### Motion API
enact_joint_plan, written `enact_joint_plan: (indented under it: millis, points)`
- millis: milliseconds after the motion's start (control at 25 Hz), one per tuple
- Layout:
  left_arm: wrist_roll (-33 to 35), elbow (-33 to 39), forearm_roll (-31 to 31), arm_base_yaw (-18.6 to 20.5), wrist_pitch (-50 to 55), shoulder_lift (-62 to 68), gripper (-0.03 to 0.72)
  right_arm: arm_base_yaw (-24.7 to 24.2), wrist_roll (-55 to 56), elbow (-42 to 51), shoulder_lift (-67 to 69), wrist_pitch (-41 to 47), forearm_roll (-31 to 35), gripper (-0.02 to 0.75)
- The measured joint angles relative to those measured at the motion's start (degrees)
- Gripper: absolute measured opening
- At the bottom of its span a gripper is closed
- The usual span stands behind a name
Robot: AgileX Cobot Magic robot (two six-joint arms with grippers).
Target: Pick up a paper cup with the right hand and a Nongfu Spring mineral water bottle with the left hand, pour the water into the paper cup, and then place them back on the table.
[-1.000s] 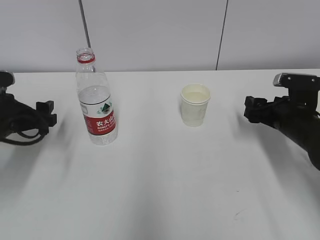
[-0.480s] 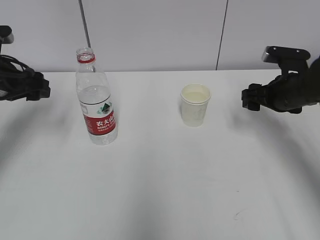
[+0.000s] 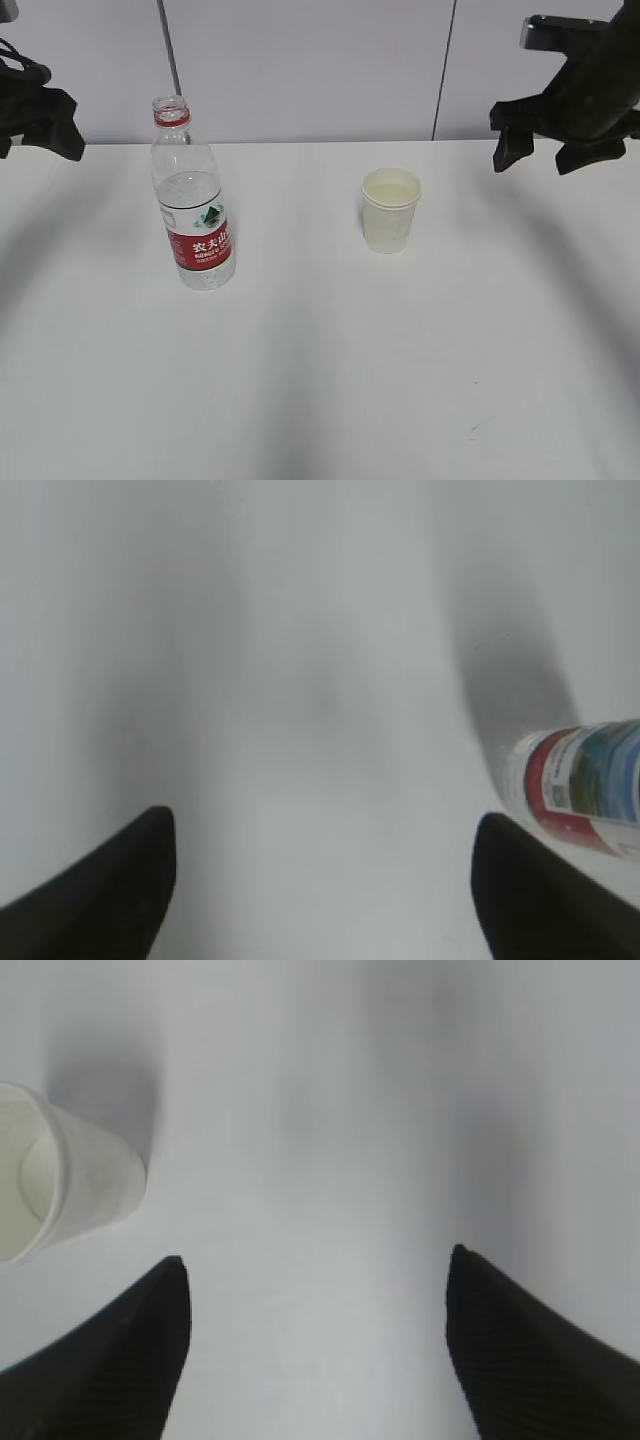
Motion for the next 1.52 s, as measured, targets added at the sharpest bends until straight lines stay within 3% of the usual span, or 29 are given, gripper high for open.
enact_joint_plan:
  millis: [280,1000,1200,1520]
  points:
    - [-1.8,-4.0,9.1,0.2,6.3,0.0,0.551,0.0,-1.4,-7.5,0.0,10.6,-1.3,0.588]
    - [-3.7,-4.1,9.7,3.4,17.9,-0.2,0.549,0.0,-4.4,-8.1,-1.8,21.5,-3.7,0.588]
    - [-4.0,1.7,9.7,3.4,16.7,-5.5,0.549,0.0,-4.4,-2.4,-6.2,21.1,-3.7,0.588]
    - [-4.1,15.4,8.9,3.4,12.9,-18.8,0.549,0.0,-4.4,15.2,-19.8,13.8,-3.7,0.588]
